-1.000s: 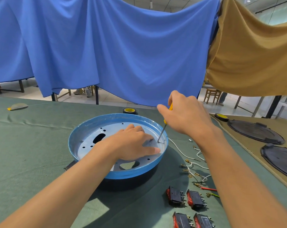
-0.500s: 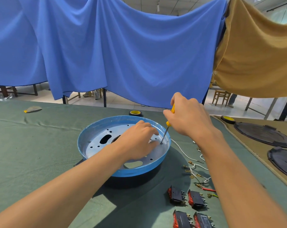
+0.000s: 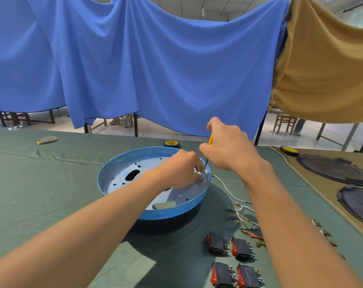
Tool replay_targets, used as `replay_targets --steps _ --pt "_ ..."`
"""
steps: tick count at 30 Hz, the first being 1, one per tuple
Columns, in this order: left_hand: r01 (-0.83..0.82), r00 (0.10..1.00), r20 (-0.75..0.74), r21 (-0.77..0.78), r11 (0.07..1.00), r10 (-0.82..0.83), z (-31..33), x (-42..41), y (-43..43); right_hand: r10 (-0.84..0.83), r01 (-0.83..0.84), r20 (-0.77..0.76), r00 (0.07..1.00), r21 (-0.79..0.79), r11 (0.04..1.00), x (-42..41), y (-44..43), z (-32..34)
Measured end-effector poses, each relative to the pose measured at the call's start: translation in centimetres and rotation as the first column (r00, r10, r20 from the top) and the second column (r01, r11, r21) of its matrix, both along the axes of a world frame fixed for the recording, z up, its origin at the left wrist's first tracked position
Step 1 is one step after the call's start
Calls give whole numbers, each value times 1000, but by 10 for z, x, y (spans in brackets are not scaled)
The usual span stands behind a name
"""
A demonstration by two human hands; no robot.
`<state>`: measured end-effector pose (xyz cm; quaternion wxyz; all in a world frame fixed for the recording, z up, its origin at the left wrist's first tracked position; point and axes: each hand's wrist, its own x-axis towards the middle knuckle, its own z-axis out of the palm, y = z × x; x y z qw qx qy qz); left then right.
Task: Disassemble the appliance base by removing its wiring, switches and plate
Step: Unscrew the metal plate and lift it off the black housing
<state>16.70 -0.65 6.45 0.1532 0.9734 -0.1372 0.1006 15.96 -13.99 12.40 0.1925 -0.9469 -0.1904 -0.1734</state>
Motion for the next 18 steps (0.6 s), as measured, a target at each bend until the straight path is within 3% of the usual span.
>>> replay_targets --steps 7,18 --pt "-38 999 7 -41 998 38 -10 1 3 -90 92 54 994 -42 995 0 -1 -1" --pt "-29 996 91 24 999 27 -12 2 1 7 -7 -6 1000 13 1000 0 1 2"
